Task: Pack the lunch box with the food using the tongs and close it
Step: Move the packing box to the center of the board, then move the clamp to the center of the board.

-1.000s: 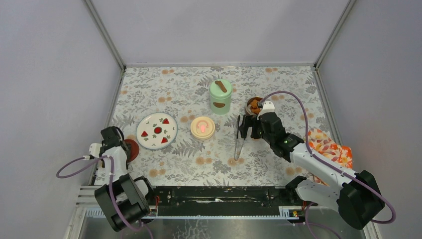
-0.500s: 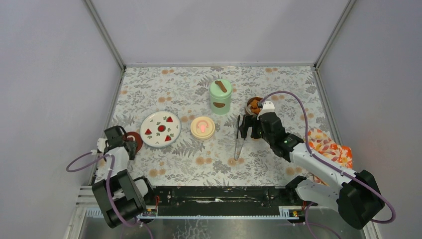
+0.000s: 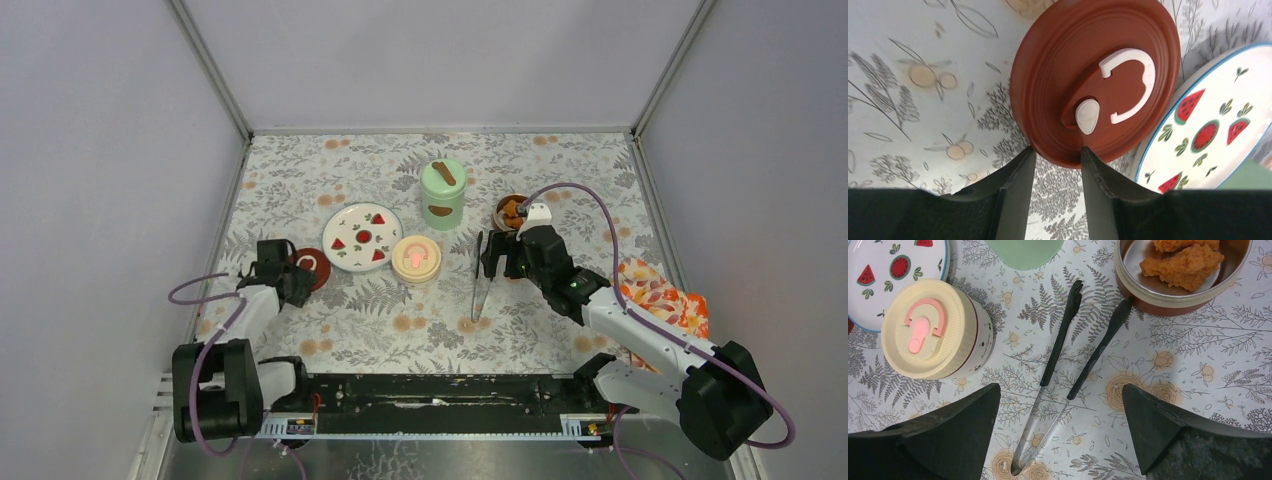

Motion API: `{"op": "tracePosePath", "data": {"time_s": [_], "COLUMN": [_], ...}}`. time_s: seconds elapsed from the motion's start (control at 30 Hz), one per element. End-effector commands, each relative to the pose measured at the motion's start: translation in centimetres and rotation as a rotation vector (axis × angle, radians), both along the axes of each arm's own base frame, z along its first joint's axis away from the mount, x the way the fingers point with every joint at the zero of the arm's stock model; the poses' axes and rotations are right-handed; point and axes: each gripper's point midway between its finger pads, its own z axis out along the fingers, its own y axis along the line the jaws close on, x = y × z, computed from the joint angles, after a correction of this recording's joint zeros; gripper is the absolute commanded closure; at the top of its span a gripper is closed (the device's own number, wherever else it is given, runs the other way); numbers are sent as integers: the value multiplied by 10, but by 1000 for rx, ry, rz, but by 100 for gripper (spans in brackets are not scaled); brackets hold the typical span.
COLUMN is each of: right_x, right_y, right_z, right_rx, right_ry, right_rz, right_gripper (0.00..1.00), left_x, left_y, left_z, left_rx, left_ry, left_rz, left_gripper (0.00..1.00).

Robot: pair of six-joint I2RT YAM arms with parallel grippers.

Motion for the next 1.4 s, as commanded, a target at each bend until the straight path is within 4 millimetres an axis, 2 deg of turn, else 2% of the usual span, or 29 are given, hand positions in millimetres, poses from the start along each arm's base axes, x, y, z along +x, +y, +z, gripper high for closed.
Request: {"op": "tracePosePath", "data": {"time_s": [0.0,0.17,0.37,0.5,0.67,0.77,0.9,1.13,1.23,1.37], "right_x": [10,10,11,16,22,25,27,26,20,8], "right_y": [-2,-3,-2,-1,0,1,4,-1,-3,-9], "right_z": [17,20,19,10,-9,-24,-45,-68,-80,-91], "right_rx": [8,16,18,-3,-56,-88,-122,-189,-215,-228], "right_ry": [-57,-68,-61,-12,90,153,239,332,390,449], "right_rz": [-27,-27,-32,-60,-100,-121,-142,-191,-201,-230], "right_gripper": [0,0,0,0,3,8,15,38,52,63], "left_x": [-42,-53,-62,-66,-62,-52,-37,-6,3,15], "left_y": [-22,-36,-48,-60,-70,-69,-67,-38,-18,-8], "left_z": [-22,-15,-1,4,17,38,71,151,175,201], "left_rx": [-26,-37,-43,-57,-64,-37,21,298,438,535], "left_ry": [150,119,104,71,22,-45,-148,-364,-408,-497], "left_rz": [-62,-130,-212,-271,-333,-357,-408,-457,-422,-405], "left_gripper": [55,60,58,50,27,13,2,1,2,2]}}
